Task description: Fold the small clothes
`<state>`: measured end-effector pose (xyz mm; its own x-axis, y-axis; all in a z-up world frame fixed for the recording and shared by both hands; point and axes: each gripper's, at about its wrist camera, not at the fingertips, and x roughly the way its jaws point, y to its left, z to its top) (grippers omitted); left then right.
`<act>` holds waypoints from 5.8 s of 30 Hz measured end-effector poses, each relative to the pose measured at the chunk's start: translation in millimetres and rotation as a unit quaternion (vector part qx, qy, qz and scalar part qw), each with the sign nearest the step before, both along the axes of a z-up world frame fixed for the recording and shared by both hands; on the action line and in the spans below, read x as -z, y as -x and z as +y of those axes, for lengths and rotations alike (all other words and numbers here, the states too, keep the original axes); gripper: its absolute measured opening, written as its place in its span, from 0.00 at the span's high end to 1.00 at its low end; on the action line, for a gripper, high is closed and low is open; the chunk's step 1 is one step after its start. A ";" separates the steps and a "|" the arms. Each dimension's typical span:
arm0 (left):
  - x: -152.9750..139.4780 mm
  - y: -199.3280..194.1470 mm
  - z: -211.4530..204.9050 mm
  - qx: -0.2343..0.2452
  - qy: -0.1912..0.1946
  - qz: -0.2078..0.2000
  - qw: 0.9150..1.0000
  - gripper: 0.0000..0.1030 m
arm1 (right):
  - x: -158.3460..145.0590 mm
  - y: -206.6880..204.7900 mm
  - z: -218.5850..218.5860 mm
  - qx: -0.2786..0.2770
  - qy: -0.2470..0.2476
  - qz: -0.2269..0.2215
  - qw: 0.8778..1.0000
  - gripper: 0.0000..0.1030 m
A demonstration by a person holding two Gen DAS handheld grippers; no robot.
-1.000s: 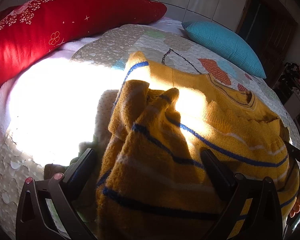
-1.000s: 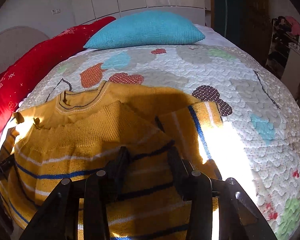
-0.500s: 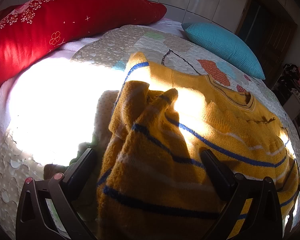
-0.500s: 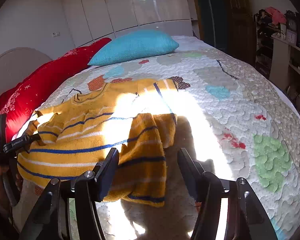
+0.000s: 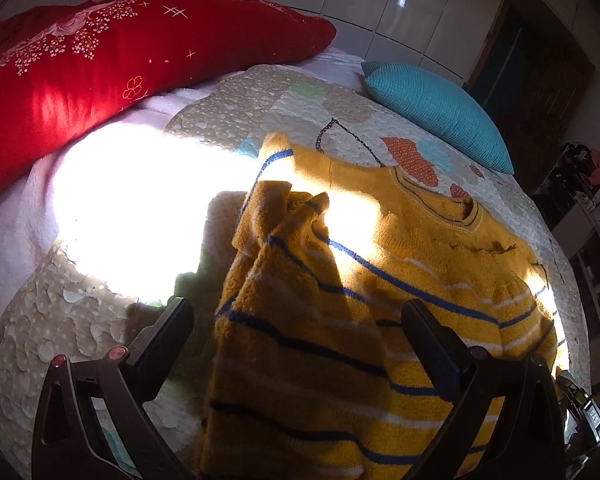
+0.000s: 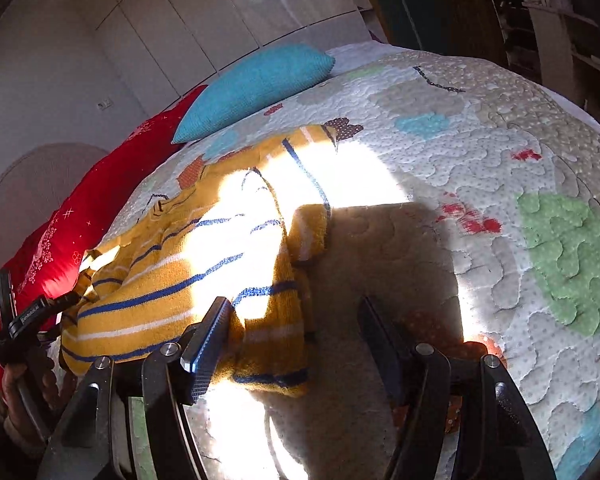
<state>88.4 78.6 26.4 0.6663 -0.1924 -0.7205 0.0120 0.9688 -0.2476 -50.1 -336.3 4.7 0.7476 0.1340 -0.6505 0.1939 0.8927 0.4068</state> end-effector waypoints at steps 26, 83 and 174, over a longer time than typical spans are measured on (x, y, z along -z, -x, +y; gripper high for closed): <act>33.8 -4.3 19.0 0.027 0.107 0.043 0.993 0.00 | -1.1 6.2 -4.4 0.013 -0.010 -0.014 1.000 0.30; -12.6 54.6 -125.2 0.197 0.073 0.033 0.977 0.20 | -39.1 -34.1 20.8 -0.052 -0.040 0.000 0.998 0.91; -57.8 199.0 -145.1 0.138 -0.114 -0.146 0.973 0.00 | -35.3 32.1 28.4 -0.009 -0.009 -0.006 1.000 0.49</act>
<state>-110.6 -66.5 84.2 0.7949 -0.2508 -0.5525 0.3179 0.9477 0.0271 -82.2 -308.0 40.0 0.7523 0.1593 -0.6392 0.1735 0.8881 0.4256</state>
